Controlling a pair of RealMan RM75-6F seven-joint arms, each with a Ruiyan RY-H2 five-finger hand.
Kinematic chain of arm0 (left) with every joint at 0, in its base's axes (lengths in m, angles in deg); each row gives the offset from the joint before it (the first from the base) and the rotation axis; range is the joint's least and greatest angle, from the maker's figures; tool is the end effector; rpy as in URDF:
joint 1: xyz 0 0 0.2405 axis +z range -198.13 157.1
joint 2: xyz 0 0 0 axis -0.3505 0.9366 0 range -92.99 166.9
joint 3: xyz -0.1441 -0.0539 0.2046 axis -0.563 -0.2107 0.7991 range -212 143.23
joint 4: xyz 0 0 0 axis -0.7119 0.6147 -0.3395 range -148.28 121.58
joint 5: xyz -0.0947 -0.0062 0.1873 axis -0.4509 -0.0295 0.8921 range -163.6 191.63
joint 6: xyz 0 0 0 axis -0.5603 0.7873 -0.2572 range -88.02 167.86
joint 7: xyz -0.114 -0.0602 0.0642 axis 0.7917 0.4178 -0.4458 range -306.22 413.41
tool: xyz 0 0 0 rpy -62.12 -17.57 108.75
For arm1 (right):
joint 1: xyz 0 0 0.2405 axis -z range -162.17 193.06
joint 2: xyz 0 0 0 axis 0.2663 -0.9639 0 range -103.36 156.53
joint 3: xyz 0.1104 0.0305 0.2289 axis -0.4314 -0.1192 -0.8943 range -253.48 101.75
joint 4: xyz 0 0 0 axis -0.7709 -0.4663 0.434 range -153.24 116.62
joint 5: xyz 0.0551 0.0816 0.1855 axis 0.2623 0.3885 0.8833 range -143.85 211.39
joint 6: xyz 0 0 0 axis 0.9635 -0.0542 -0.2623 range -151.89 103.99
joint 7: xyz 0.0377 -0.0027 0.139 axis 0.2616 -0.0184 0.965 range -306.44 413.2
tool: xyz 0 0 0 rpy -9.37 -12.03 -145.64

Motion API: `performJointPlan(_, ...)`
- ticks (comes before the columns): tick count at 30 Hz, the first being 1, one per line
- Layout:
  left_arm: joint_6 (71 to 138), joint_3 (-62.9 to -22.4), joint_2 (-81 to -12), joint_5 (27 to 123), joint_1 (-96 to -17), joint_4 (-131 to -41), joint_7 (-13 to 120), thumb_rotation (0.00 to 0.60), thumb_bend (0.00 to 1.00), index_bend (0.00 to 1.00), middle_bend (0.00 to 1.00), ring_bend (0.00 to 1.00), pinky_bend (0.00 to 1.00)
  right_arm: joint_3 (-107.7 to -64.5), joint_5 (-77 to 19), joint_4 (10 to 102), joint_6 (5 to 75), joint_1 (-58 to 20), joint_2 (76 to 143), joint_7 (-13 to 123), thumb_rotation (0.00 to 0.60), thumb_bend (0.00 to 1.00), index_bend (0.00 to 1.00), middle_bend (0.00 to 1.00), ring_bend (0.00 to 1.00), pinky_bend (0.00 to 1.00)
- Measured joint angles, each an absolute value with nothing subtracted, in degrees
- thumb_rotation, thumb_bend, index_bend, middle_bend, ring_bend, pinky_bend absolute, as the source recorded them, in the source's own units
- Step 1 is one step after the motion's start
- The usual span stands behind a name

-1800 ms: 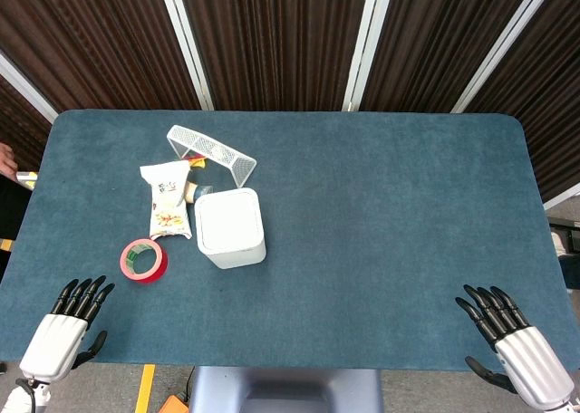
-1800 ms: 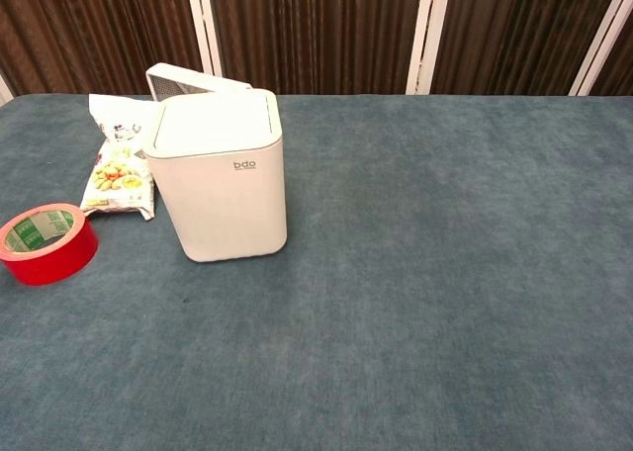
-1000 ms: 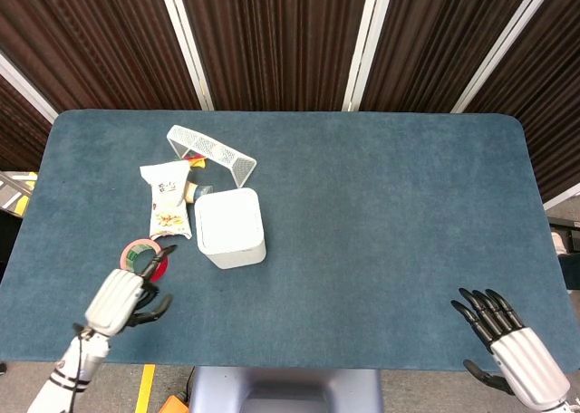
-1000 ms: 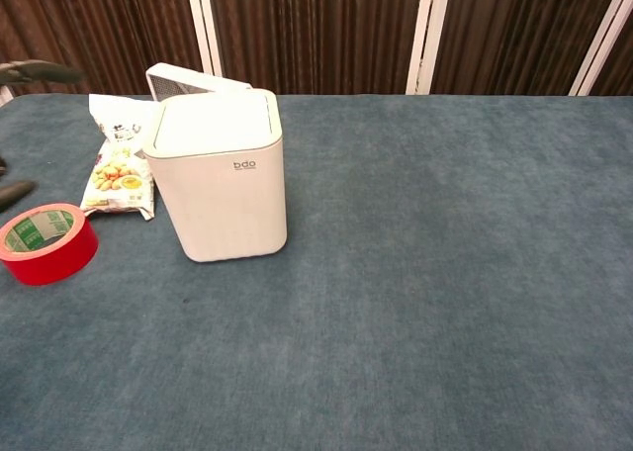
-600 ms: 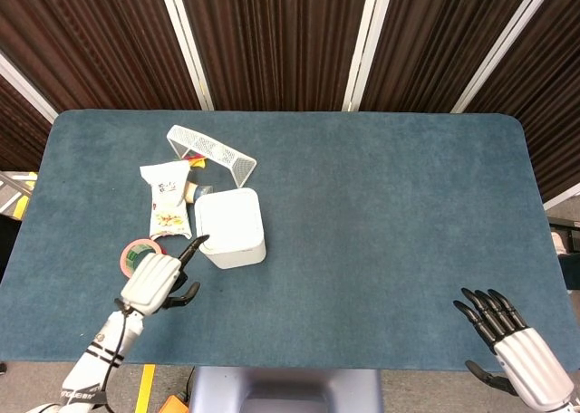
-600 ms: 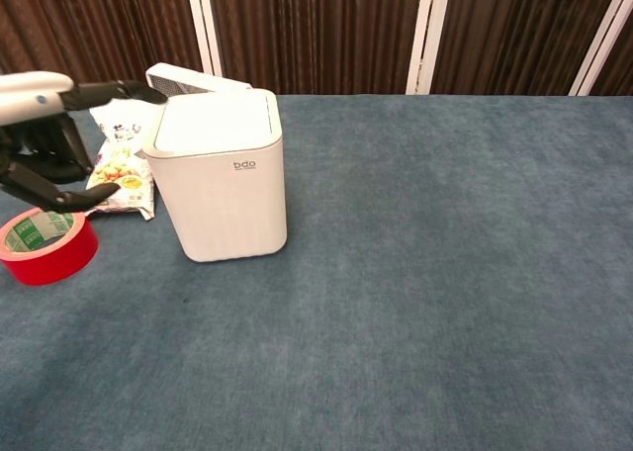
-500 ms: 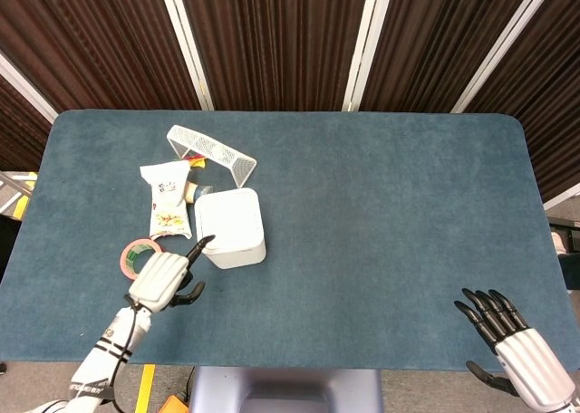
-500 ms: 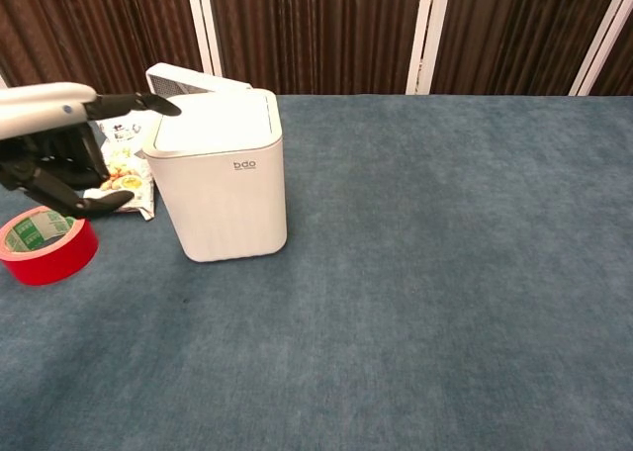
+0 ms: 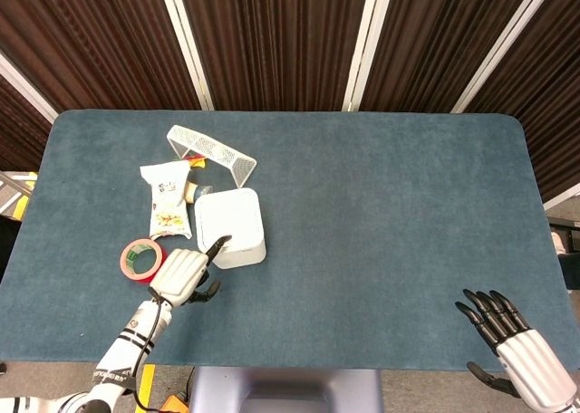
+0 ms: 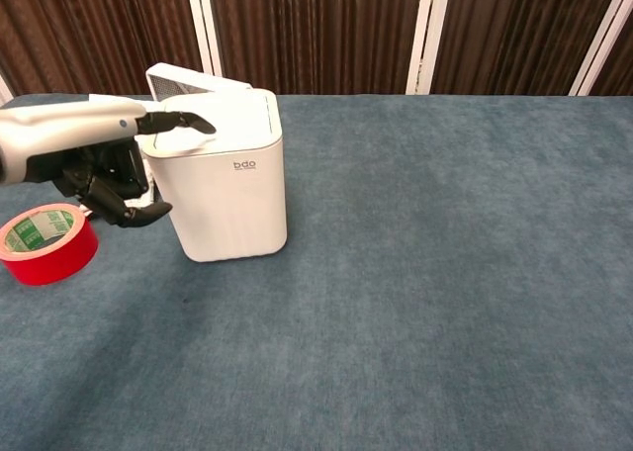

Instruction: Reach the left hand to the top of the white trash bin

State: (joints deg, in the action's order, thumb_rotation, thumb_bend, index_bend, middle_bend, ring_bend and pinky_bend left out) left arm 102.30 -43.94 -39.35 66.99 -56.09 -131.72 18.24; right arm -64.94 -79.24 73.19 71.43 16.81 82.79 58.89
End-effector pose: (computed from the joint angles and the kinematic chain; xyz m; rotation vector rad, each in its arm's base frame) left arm -0.1162 0.2638 0.0342 -1.8584 -1.1384 -0.8949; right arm -0.2844 -0.0859 0.1690 1.7682 -0.8864 1.0037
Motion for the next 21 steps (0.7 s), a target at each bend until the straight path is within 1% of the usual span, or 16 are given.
performJointPlan(7,102.1,-42.9,-39.4,60.9,-58.4,-131.4,16.1,0.6,0.44,0.0,1.0,1.0,1.0,-64.8,-79.6,72.9,72.0,17.1,82.8,59.1,0.6,0.31,0.0,0.0,0.0,0.0)
performJointPlan(14,100.1,-41.7,-37.6,55.0,-61.5,-132.3,15.0,0.6,0.44,0.0,1.0,1.0,1.0,-64.8,-79.6,72.8,72.1,17.2,82.9,58.9,0.6,0.31,0.0,0.0,0.0,0.0)
performJointPlan(16,100.4,-41.8,-37.6,55.5,-61.6,-132.3,15.7,0.6,0.44,0.0,1.0,1.0,1.0,-64.8,-79.7,72.9,72.1,17.2,82.9,58.8,0.6,0.31,0.0,0.0,0.0,0.0)
performJointPlan(18,101.3,-42.0,-37.8,58.2,-61.0,-132.2,17.1,0.6,0.44,0.0,1.0,1.0,1.0,-64.8,-79.6,72.8,72.2,17.2,82.8,59.0,0.6,0.31,0.0,0.0,0.0,0.0)
performJointPlan(21,103.8,-42.1,-38.2,65.4,-59.7,-131.7,20.0,0.6,0.44,0.0,1.0,1.0,1.0,-64.9,-79.4,72.8,72.5,17.2,82.6,59.5,0.6,0.31,0.0,0.0,0.0,0.0)
